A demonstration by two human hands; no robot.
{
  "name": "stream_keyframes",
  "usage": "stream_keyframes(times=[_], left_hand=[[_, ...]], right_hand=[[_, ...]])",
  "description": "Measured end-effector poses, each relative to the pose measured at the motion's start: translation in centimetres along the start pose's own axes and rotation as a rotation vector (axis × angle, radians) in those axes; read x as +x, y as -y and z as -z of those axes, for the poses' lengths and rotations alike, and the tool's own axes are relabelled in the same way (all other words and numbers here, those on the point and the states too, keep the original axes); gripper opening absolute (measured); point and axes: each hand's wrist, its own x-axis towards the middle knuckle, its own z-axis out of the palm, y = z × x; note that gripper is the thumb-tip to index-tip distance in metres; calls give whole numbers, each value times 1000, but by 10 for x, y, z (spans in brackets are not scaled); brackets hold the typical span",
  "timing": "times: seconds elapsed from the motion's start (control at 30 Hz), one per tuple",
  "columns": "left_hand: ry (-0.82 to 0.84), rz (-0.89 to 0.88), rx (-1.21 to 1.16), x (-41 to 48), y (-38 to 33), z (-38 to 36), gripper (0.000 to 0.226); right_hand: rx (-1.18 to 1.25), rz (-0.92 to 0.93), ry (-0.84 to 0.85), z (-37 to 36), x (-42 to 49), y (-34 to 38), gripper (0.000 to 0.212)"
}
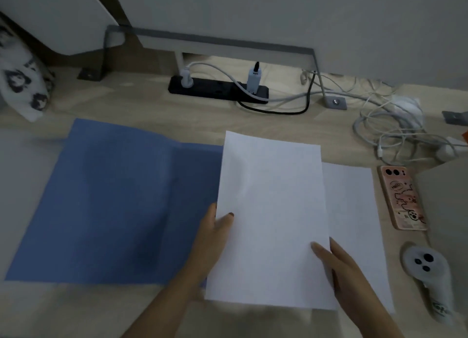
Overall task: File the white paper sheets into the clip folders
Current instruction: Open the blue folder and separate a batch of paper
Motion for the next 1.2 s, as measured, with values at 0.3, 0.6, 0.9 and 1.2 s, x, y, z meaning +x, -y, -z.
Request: stream_keyframes(times=[0.3, 0.6, 0.9, 1.2], left_hand=[[-135, 65, 208, 9, 35, 74, 36], [112, -339, 1134, -14, 87, 115, 61], [275, -451, 1300, -23, 103, 142, 87], [191, -494, 1222, -25, 104, 155, 76]], right_hand=[[14, 15, -56, -81, 20, -29, 23], [-7, 42, -75, -107, 34, -40, 23], [-92, 72, -90, -108, 41, -49, 24], [-112, 77, -92, -106, 44, -53, 24]])
